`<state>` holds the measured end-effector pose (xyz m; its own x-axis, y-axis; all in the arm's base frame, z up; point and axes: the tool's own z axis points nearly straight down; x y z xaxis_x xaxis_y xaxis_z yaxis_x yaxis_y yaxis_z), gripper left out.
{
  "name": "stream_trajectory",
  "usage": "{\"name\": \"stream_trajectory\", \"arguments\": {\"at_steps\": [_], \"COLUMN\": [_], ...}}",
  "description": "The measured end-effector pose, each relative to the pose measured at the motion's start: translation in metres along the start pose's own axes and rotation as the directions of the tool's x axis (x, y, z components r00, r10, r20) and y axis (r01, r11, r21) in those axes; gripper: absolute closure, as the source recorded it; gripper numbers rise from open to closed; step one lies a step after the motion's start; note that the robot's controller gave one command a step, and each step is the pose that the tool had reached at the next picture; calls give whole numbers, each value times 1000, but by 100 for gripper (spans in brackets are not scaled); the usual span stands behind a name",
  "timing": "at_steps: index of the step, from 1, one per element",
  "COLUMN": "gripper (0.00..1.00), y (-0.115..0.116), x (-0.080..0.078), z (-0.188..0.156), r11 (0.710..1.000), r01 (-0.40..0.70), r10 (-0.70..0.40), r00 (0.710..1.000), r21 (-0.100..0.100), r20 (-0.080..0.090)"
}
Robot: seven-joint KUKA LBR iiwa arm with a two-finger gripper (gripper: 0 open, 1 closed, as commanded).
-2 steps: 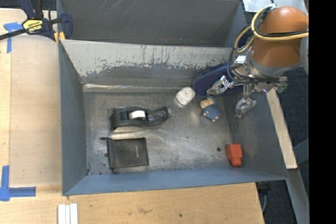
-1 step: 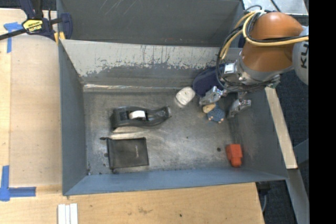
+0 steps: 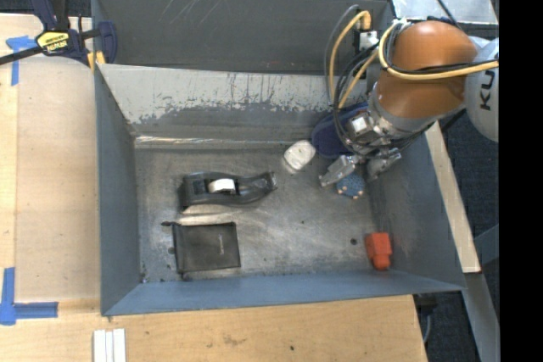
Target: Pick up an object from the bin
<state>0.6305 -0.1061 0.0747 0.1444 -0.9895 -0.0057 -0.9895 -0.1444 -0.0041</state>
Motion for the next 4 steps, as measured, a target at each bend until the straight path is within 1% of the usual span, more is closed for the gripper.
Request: {"name": "stream_trajectory", "arguments": {"at_steps": [1, 2, 3, 4], "gripper": [100, 100, 100, 100], "y": [0, -1, -2, -4], "x": [3, 4, 4, 3], "z": [0, -6, -27, -71], "r11": [1000, 1000, 1000, 1000], "r01": [-4, -8, -11, -14], "r10": [4, 8, 11, 14], "r00": [1000, 1000, 1000, 1000], "r21": [4, 1, 1, 3], "r20": [-2, -4, -5, -6]}}
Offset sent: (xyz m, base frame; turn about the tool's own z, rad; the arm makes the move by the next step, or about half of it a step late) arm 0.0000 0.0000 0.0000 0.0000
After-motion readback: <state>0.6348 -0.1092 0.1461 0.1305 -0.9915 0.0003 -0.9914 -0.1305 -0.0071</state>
